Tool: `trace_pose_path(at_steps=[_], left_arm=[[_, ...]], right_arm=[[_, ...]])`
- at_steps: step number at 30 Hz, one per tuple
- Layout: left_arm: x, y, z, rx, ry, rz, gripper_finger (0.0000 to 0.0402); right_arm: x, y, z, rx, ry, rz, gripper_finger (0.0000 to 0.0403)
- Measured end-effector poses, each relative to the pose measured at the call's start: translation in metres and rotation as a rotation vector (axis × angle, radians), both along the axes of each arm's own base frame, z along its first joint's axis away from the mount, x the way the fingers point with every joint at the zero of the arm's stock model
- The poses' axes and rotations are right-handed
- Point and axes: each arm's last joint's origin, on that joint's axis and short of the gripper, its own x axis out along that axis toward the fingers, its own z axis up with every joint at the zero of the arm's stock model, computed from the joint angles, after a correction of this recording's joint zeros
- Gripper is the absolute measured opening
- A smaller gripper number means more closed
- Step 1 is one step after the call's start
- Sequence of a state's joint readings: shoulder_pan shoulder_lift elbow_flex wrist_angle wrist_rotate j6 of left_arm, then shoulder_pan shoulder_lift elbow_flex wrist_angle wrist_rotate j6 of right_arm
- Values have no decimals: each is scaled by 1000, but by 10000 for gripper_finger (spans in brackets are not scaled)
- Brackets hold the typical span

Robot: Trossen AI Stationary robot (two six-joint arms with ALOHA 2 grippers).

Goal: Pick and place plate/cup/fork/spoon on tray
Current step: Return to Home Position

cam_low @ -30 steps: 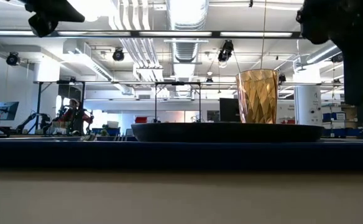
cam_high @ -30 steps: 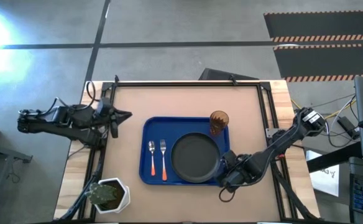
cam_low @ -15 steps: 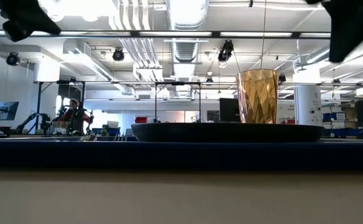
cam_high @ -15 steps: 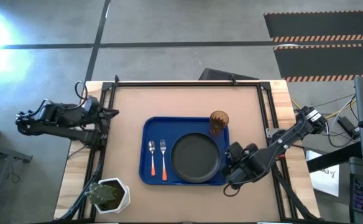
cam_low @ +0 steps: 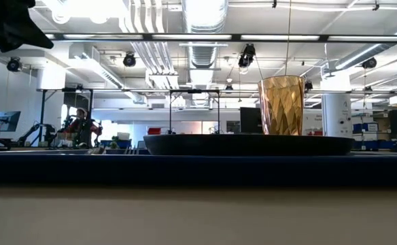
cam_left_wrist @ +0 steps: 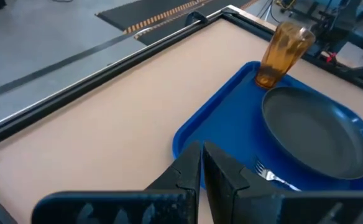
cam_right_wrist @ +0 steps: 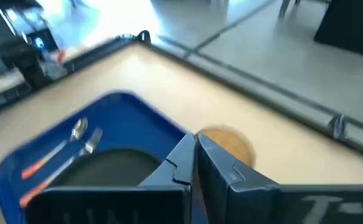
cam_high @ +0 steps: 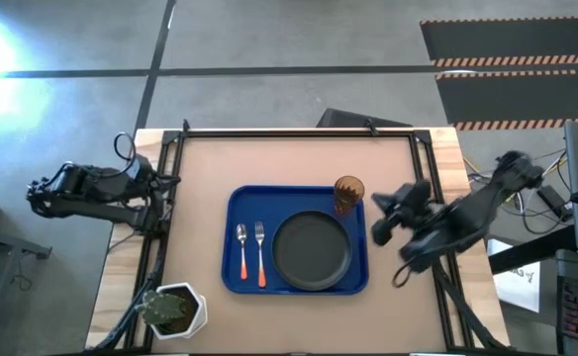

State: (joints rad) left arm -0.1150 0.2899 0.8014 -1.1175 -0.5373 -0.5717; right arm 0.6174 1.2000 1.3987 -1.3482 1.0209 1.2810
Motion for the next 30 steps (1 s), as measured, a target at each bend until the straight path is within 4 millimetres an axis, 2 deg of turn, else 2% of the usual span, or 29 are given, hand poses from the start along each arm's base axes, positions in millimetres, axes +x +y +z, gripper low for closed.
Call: trace_pose_path(at_steps=[9,12,17,20,23,27,30], left_arm=[[-11,1,-7,32,-29,-37,0],[-15,1,-10,32,-65,-40,0],[-19,2,-25,19,-107,-35,0],[-18,2,-35,-17,-139,-28,0],[-19,2,-40,-48,-163,-14,0],[-18,1,-36,-59,-214,-19,0],[-17,0,-31,-79,-246,-48,0]], right_arm=[[-53,-39,38,-50,-164,103,8],[-63,-44,48,-12,-226,257,8],[-102,-63,70,69,-548,655,8],[-109,-64,67,22,-656,818,8],[-115,-68,52,12,-653,831,8],[-120,-75,34,59,-659,685,8],[-128,-82,27,119,-676,618,9]])
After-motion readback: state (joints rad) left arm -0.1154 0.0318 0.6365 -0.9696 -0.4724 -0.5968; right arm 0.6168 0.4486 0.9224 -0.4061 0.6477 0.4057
